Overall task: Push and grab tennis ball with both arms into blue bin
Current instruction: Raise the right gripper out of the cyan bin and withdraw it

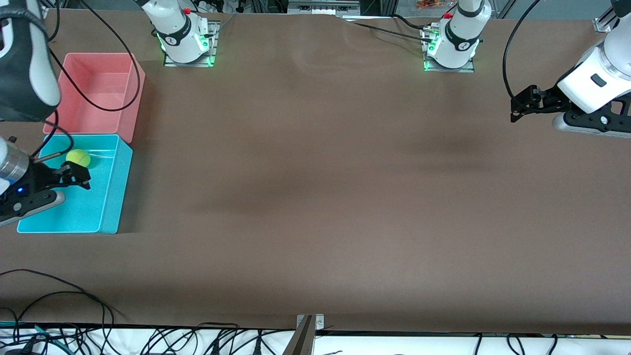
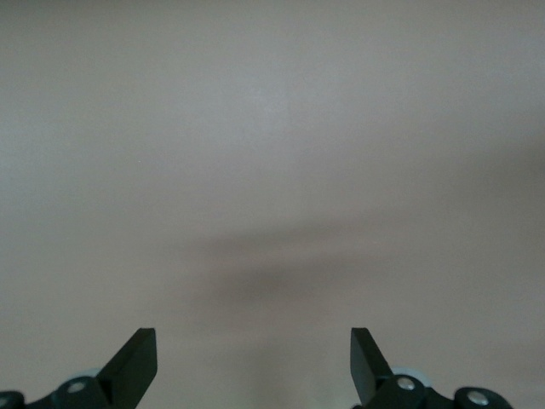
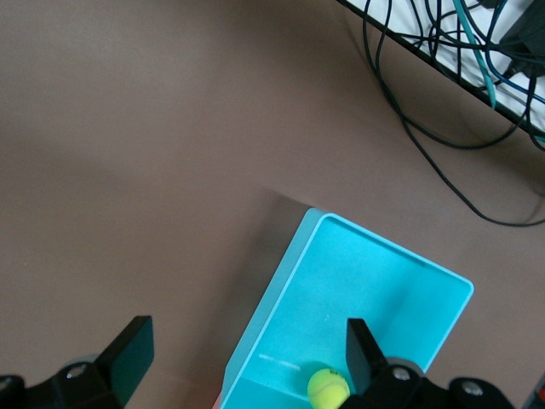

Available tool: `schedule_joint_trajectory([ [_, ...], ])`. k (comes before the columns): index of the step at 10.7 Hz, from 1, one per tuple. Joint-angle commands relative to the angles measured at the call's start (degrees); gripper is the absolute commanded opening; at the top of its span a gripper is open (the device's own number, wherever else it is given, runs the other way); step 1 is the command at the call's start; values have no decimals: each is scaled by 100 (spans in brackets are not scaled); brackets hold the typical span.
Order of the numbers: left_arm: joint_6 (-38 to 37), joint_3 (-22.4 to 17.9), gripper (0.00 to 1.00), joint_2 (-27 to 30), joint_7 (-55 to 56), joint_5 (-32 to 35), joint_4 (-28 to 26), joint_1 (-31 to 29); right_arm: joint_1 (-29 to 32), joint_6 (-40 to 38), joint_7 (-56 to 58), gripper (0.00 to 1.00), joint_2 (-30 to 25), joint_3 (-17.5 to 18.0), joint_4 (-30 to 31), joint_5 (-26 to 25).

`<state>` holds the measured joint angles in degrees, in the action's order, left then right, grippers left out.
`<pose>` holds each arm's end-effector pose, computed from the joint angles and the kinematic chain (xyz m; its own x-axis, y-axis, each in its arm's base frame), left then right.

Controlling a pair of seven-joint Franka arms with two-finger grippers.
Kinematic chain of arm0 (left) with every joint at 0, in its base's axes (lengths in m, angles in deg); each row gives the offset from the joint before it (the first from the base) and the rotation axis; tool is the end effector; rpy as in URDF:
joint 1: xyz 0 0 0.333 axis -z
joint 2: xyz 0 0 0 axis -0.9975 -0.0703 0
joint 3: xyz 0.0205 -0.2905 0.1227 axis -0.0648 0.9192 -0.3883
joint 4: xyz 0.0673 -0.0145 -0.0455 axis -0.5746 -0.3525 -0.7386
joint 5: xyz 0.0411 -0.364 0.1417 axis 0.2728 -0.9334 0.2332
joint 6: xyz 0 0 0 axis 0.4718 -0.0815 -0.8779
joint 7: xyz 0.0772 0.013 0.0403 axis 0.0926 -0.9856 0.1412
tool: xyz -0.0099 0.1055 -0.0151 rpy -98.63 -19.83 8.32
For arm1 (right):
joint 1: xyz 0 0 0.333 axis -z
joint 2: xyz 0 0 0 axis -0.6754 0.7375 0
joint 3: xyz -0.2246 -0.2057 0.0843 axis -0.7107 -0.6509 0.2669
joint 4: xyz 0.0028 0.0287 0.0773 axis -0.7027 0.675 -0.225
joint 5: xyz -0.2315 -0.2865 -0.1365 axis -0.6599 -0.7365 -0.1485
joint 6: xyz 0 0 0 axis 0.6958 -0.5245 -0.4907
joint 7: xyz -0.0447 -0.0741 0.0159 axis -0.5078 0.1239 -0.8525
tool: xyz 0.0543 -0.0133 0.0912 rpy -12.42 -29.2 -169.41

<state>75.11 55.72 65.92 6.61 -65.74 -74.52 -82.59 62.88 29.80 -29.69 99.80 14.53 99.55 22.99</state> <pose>0.5527 -0.0555 0.6128 0.9913 -0.1162 -0.0625 -0.1166 -0.9932 -0.0035 0.6825 -0.0064 0.5136 0.8913 0.4519 -0.0364 0.4524 -0.8811 0.1377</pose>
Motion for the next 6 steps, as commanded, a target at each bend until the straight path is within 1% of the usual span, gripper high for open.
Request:
schedule_joint_trajectory([
  [1, -124, -16, 100, -53, 78, 23, 165, 40, -1866, -270, -301, 100, -382, -2258, -106, 1095],
  [2, -124, -16, 100, -53, 69, 23, 165, 40, -2542, -279, -301, 100, -470, -3215, -106, 1747],
  [3, -124, -16, 100, -53, 69, 23, 165, 40, -3097, -279, -301, 100, -541, -3991, -71, 2223],
  [4, -124, -16, 100, -53, 69, 23, 165, 40, -3268, -279, -310, 100, -611, -4259, -54, 2402],
  [6, -124, -16, 100, -53, 69, 23, 165, 40, -3235, -287, -327, 100, -848, -4262, -27, 2378],
])
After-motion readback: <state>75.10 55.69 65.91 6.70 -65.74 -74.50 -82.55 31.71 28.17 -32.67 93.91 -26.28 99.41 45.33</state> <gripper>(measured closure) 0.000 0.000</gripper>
